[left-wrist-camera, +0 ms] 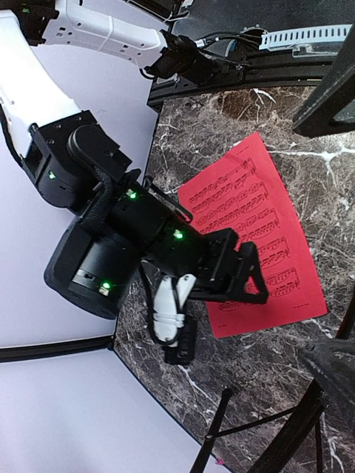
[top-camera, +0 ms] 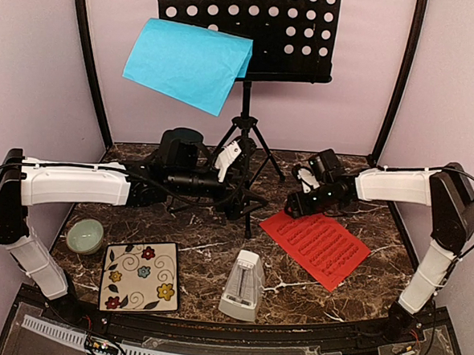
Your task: Set up the instrument practice props
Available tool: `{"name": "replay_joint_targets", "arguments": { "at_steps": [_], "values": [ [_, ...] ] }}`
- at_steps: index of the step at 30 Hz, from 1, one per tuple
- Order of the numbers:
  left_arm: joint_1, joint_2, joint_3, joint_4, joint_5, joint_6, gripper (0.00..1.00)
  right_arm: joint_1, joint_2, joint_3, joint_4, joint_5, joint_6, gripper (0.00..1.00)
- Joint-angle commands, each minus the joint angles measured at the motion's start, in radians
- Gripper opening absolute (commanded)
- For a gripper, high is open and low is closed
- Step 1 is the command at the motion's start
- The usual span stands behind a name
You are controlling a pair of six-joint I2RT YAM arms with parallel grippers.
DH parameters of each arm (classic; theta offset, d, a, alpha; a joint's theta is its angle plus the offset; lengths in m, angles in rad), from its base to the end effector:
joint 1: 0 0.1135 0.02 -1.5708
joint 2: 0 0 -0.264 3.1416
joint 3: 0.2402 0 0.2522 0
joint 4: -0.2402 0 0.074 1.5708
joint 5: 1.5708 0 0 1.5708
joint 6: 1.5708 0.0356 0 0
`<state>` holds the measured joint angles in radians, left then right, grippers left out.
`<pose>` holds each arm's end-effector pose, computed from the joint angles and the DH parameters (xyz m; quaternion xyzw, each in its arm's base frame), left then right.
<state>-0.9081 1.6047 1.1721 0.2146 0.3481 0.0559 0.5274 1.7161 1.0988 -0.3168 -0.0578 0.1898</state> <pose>0.2251 -0.3082 0.3059 0.4521 0.6303 -0.3778 0.5056 0.3082 0.1819 0.1938 -0.1684 0.9343 0.1355 0.2833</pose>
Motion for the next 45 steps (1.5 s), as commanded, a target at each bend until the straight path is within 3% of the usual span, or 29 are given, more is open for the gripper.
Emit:
{"name": "replay_joint_targets", "arguments": {
  "at_steps": [1,10,17,22,34,45],
  "values": [
    [-0.006,-0.038,0.009,-0.004,-0.006,-0.008,0.98,0.086,0.072,0.040,0.047,-0.008,-0.042,0.71],
    [-0.006,-0.038,0.014,-0.006,-0.005,-0.003,0.98,0.185,0.183,0.105,0.051,0.151,-0.065,0.70],
    [-0.006,-0.045,0.013,-0.013,-0.013,0.000,0.98,0.183,0.267,0.154,0.040,0.313,-0.008,0.70],
    [-0.006,-0.054,0.011,-0.021,-0.018,0.001,0.98,0.141,0.331,0.176,0.028,0.349,0.033,0.69],
    [-0.006,-0.066,0.008,-0.024,-0.026,-0.003,0.98,-0.127,0.319,0.186,0.052,0.310,0.108,0.68],
    [-0.006,-0.092,-0.026,-0.008,-0.057,-0.020,0.99,-0.142,0.088,0.147,0.099,0.200,0.080,0.71]
  ]
}}
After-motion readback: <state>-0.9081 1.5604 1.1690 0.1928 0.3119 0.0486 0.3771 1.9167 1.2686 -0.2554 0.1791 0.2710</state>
